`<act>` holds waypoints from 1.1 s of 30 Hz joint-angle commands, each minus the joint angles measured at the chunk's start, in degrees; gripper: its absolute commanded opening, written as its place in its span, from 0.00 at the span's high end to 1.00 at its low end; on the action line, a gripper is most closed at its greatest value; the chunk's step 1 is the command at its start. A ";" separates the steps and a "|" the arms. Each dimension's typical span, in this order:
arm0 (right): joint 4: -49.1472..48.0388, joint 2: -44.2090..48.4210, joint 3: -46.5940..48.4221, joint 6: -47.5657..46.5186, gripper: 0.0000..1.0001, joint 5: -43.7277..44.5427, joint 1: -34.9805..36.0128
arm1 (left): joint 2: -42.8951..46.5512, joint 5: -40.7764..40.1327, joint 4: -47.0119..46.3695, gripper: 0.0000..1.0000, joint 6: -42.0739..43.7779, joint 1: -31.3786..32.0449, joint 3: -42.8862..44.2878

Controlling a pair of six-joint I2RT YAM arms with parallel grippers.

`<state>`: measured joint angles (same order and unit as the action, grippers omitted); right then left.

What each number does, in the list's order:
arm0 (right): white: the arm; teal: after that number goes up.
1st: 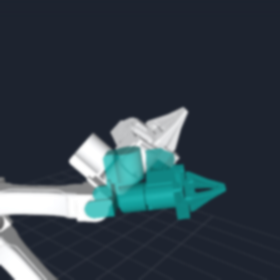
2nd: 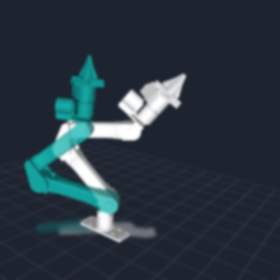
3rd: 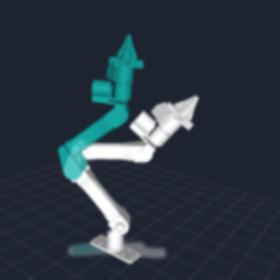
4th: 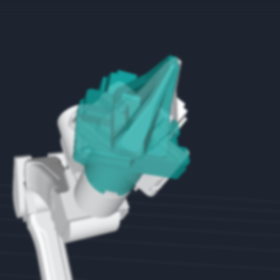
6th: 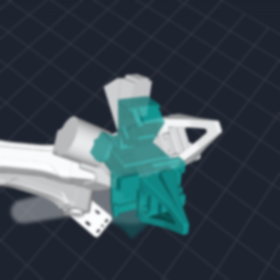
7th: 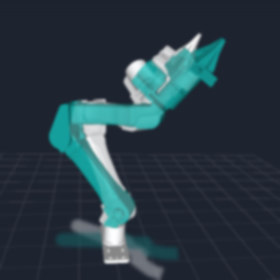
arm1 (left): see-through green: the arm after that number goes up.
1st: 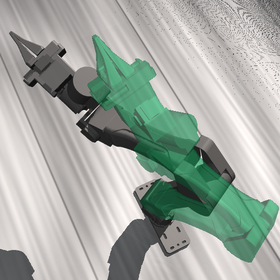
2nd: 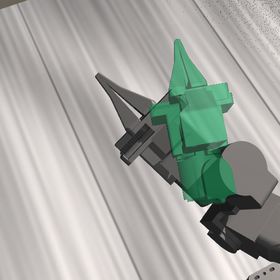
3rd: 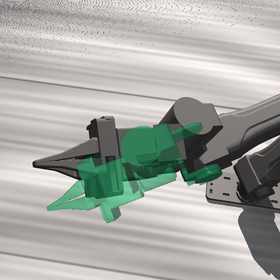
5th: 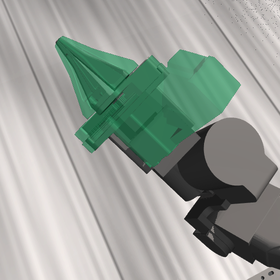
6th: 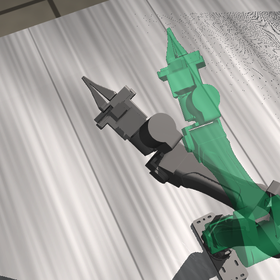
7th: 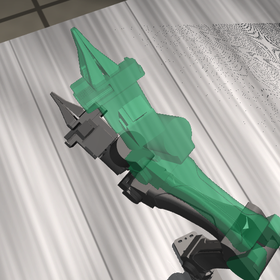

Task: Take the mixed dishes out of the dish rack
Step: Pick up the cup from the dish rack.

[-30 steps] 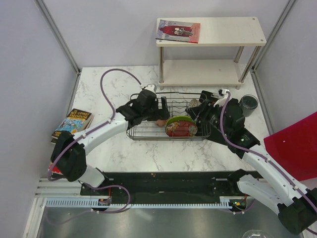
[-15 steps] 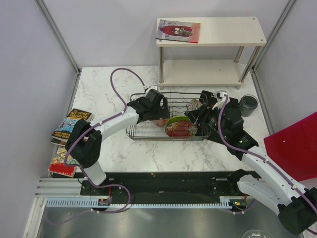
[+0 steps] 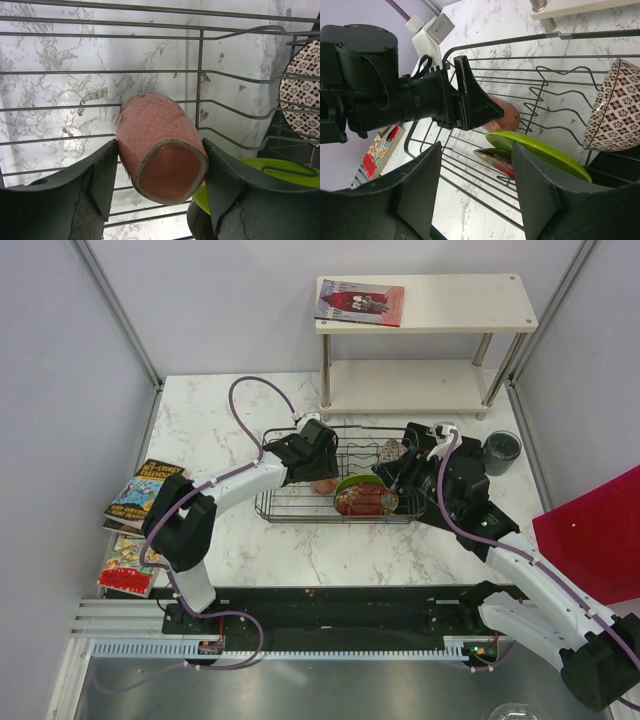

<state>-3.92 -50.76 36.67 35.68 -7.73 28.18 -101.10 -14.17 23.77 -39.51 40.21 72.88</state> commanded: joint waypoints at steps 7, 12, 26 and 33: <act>-2.06 0.14 0.60 -1.49 0.35 0.34 0.12 | 4.06 -2.44 -0.57 0.97 0.83 -0.04 -1.08; -0.12 1.10 2.44 -2.55 0.34 0.96 0.29 | 8.98 -3.40 0.22 0.98 4.34 -0.04 0.50; 1.11 1.19 5.88 -1.85 0.34 2.10 0.20 | 28.84 8.62 -0.73 0.98 6.65 -4.16 -2.82; -2.05 0.58 3.41 1.05 0.34 -1.67 0.20 | 37.55 37.48 -23.11 0.98 -5.56 -14.88 -19.51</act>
<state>-2.22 -49.89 40.64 34.98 -6.94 28.18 -67.20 2.42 18.31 -35.31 30.28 61.32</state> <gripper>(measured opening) 0.658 0.660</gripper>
